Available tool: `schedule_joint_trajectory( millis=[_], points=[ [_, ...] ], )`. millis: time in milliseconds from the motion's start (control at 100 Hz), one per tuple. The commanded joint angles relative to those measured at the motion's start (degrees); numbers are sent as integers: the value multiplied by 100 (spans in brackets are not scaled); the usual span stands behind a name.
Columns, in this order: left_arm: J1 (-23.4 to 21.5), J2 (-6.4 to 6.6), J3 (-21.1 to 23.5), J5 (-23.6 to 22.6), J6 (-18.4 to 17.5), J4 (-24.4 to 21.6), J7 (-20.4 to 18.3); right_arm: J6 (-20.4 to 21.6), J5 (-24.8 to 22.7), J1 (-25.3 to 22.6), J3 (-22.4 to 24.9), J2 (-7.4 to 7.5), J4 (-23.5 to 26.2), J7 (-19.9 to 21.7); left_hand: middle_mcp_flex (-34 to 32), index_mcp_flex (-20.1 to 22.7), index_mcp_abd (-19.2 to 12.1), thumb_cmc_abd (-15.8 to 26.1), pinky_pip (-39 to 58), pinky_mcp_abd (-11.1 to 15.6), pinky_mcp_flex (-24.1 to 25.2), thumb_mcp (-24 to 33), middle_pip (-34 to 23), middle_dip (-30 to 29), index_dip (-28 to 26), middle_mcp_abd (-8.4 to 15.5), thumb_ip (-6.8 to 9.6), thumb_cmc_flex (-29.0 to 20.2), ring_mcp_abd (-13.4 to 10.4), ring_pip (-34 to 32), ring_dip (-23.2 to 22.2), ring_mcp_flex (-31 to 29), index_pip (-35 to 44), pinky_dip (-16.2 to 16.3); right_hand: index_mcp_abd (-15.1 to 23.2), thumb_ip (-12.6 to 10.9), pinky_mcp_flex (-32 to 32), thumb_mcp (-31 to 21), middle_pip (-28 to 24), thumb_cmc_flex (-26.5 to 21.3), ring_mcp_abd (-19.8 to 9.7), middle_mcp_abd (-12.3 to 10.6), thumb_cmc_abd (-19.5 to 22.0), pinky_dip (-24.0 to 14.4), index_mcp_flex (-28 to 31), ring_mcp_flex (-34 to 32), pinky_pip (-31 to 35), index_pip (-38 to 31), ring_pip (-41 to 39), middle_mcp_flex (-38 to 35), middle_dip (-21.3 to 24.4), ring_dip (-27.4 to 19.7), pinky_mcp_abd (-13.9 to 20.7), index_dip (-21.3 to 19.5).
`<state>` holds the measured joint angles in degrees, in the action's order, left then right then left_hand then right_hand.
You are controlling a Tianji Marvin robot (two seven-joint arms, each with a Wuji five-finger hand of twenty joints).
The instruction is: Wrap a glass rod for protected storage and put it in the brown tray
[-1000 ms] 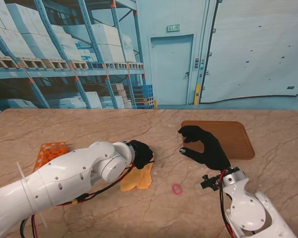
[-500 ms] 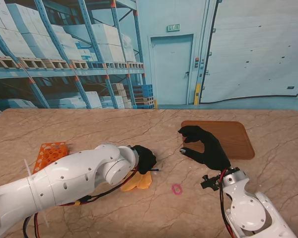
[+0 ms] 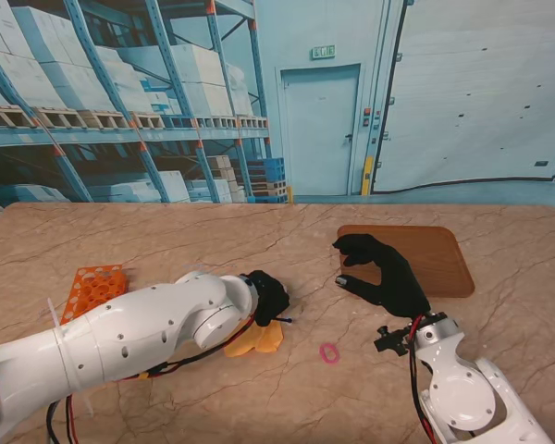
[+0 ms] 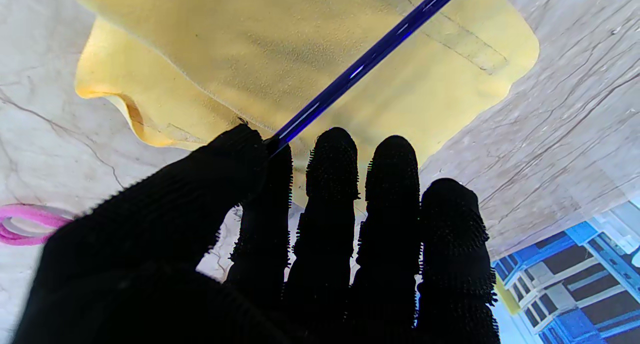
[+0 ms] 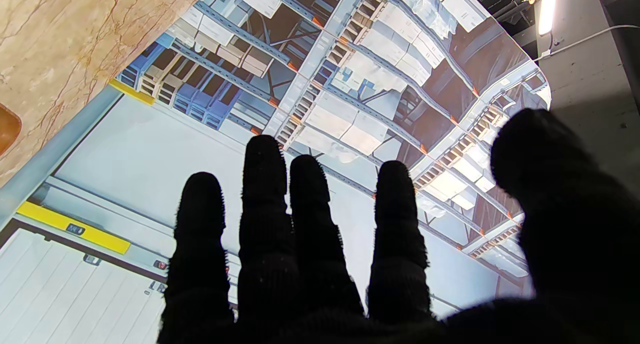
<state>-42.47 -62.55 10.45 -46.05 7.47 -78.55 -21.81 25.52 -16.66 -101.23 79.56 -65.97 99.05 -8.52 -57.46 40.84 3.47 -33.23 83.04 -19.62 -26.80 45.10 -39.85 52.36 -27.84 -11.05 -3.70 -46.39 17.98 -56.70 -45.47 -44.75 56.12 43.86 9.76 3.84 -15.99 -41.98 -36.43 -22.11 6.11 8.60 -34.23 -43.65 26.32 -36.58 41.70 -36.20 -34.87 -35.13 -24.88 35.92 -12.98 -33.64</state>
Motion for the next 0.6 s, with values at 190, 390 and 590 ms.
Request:
schedule_joint_trajectory(
  millis=[190,390,590],
  points=[
    [19,-73,-82,55,110,135,65,28,12,-18,-2,-27,6,-2,180,-47,-73,537,118,-29,54,-571,-422,-389,-30,-50,-259,27,-12,-11,-146,95,205,36,-8,-164,28,-35,-28,274,-18,-19,285,-61,84,-71,108,28,-67,-65,-27,78,29,-5],
    [6,-104,-103,-99,150,182,199,24,16,-14,-3,-27,-1,-2,146,-45,-94,601,159,-36,-15,-649,-508,-504,-19,-75,-265,25,-25,-63,-156,40,224,44,-11,-165,27,-36,-30,277,-5,-13,289,-61,81,-65,108,28,-65,-66,-28,78,31,-5],
    [-124,-59,44,-301,158,118,301,34,18,-18,2,-28,-3,-4,129,-18,-49,675,176,-65,-52,-727,-539,-605,47,-108,-263,55,14,-72,-138,13,201,30,-16,-165,28,-35,-31,277,-10,-9,286,-62,85,-69,108,29,-69,-71,-28,80,27,-4]
  ],
)
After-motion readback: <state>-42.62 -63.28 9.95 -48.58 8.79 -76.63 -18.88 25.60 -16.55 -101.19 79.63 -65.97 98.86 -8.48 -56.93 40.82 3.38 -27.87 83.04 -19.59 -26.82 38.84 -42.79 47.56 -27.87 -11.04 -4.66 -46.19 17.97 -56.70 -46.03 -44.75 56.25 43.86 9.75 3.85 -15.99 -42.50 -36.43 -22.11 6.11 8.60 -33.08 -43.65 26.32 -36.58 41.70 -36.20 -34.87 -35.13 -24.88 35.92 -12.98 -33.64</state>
